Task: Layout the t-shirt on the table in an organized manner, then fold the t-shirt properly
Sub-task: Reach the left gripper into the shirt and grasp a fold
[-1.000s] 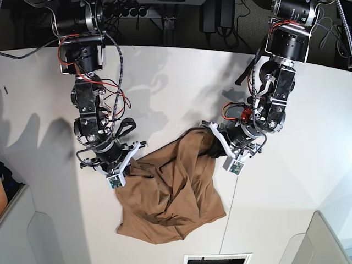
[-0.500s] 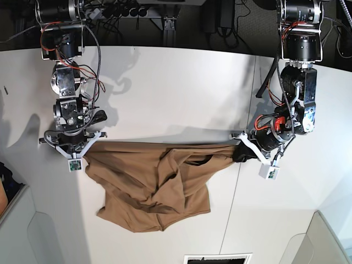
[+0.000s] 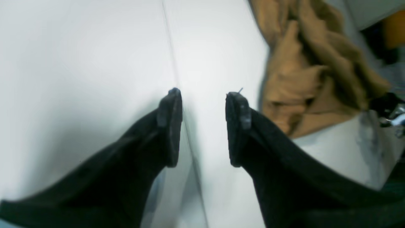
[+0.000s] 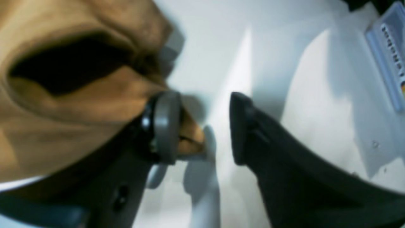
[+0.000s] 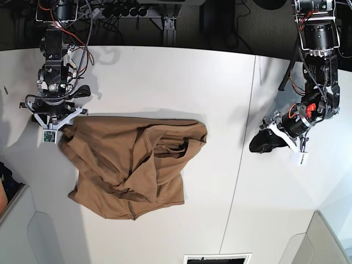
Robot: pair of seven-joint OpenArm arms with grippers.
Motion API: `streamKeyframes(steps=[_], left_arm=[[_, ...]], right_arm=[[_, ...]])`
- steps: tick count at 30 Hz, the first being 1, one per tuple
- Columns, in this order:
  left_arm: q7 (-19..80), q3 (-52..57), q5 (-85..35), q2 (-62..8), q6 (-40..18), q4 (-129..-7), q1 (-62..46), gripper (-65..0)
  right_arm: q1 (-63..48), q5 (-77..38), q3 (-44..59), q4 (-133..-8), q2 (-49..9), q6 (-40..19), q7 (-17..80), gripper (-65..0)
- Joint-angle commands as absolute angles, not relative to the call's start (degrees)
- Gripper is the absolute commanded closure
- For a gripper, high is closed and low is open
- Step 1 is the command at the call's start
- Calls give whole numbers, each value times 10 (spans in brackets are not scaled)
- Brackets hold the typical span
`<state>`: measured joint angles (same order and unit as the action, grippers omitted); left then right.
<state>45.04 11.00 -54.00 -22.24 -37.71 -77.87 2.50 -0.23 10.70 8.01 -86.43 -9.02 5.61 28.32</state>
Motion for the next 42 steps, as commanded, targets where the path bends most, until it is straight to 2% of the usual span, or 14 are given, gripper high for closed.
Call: streamKeyframes(steps=[1,6,10,15,16,19,21,31,37,39,40,42], left_arm=[[442,113,-570,-227,-400,-792,37,-258],[442,94,-585,-226,-400,-824,37,-258],[439,31,-575,-225,-400,-883,42,-258],[372,-79,-468,-211,-400,-946,51,-258],[363,-100,-441,-201,-384,-947,58,-260],[360,-149,-363,-161,-335,-946,93,-379],[359,-176,-331,-140,-317,-940,119,-411],[312,-263,-195,-57,-265,-796,193,-411],[298,-263,-170,-49,-212,-756,195,-409],[298,-263,-167,-49,-203,-756,196,-376],[298,-263,-167,-49,-204,-757,196,-320],[298,-263,-168,-49,-210,-757,197,-155]], right_arm=[[8,103,81,-887,-89,58,278,-269],[8,74,81,-961,-77,44,317,-270],[15,44,81,-981,-72,31,317,-269],[14,54,81,-972,-49,32,315,-269],[14,58,81,-966,-47,32,315,-270],[14,67,81,-942,-48,32,312,-269],[14,71,81,-928,-47,32,311,-269],[1,71,81,-921,-47,32,312,-269],[2,71,81,-921,-44,32,311,-269],[2,70,81,-921,-44,32,311,-269],[2,71,81,-921,-44,32,311,-269],[1,70,81,-921,-44,32,311,-269]])
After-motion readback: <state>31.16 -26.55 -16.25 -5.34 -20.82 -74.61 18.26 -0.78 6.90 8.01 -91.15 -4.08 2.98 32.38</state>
